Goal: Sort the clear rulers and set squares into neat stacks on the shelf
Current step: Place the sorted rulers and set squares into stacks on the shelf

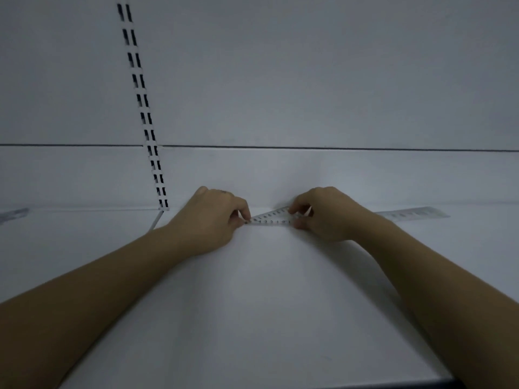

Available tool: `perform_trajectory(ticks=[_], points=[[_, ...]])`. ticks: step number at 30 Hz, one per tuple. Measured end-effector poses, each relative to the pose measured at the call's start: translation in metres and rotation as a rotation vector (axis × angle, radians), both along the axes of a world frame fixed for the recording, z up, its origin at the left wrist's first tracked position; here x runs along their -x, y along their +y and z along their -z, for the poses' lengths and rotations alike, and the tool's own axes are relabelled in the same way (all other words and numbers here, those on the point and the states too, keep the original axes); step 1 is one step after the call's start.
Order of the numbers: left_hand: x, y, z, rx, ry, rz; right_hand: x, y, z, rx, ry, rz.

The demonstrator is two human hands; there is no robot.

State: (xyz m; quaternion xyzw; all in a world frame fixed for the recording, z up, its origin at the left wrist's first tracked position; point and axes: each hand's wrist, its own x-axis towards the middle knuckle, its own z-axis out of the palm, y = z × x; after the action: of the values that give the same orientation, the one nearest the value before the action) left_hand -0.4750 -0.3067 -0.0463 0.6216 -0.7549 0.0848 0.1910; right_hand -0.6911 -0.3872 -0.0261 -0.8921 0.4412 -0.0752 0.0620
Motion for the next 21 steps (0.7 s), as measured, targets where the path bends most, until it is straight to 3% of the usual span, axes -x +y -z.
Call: perform_trajectory(ticks=[3, 7, 11, 15, 21], points=[[-0.001, 0.005, -0.007, -0.036, 0.083, -0.008, 0.002, 0.004, -0.004, 0.015, 0.015, 0.012], [-0.014, 0.019, -0.024, -0.023, -0.115, -0.104, 0.000, 0.021, -0.023, 0.079, -0.127, -0.052], [-0.037, 0.043, -0.043, -0.010, -0.163, -0.205, -0.024, 0.046, -0.040, 0.153, -0.165, -0.168], [-0.084, 0.089, -0.056, 0.032, -0.222, -0.328, -0.079, 0.075, -0.063, 0.192, -0.092, -0.290], [-0.195, 0.179, -0.060, -0.024, -0.122, -0.556, -0.202, 0.120, -0.073, 0.194, -0.106, -0.414]])
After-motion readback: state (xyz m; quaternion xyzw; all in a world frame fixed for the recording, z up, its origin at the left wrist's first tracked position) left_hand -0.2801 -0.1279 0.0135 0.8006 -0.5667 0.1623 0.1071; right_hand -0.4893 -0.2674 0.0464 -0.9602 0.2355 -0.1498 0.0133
